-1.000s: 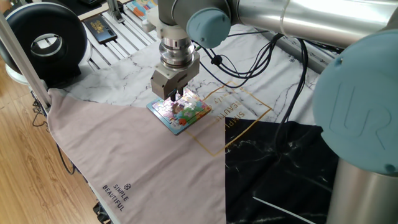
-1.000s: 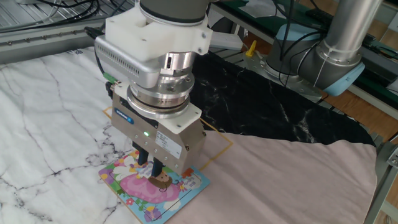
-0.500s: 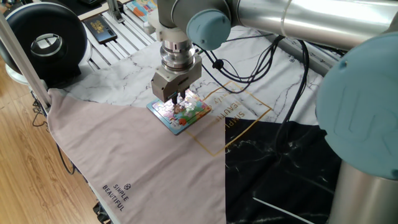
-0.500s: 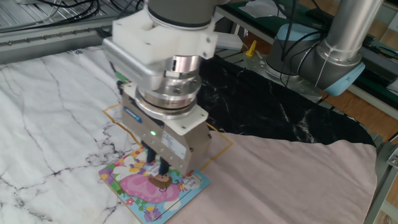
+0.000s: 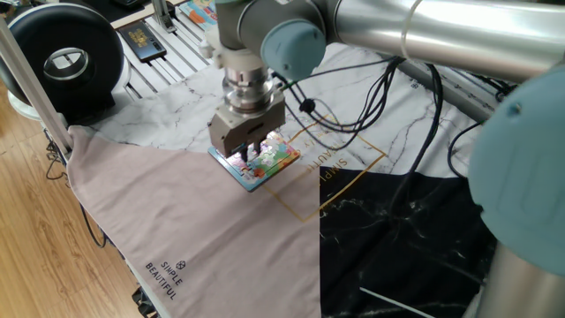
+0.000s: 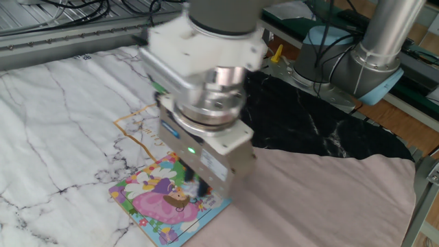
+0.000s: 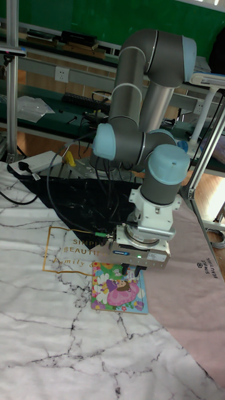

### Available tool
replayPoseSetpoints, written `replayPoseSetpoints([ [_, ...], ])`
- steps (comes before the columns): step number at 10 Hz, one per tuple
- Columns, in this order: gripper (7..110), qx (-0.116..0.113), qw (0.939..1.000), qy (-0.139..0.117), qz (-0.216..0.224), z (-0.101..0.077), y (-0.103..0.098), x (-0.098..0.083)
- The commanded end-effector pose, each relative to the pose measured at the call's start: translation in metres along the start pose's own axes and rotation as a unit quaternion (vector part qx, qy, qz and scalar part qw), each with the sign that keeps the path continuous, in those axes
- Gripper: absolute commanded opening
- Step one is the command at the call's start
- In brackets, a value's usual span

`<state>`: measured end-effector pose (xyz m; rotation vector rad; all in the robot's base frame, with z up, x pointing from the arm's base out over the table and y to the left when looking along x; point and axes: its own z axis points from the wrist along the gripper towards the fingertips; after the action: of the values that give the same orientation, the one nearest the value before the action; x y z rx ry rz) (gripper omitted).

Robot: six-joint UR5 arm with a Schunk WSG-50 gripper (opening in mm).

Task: Assemble one piece of a puzzle

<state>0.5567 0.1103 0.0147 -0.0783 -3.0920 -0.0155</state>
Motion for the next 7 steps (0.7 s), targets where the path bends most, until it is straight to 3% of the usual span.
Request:
replayPoseSetpoints([
  [1,7,-0.004,0.9996,-0.005,0.029,0.006,0.023,0.009],
  [2,7,-0.004,0.9995,-0.003,0.031,0.009,0.025,0.011],
  [4,7,0.0,0.9987,0.033,0.04,0.011,0.021,0.028],
  [7,7,0.006,0.9989,0.035,0.031,0.013,0.013,0.026],
])
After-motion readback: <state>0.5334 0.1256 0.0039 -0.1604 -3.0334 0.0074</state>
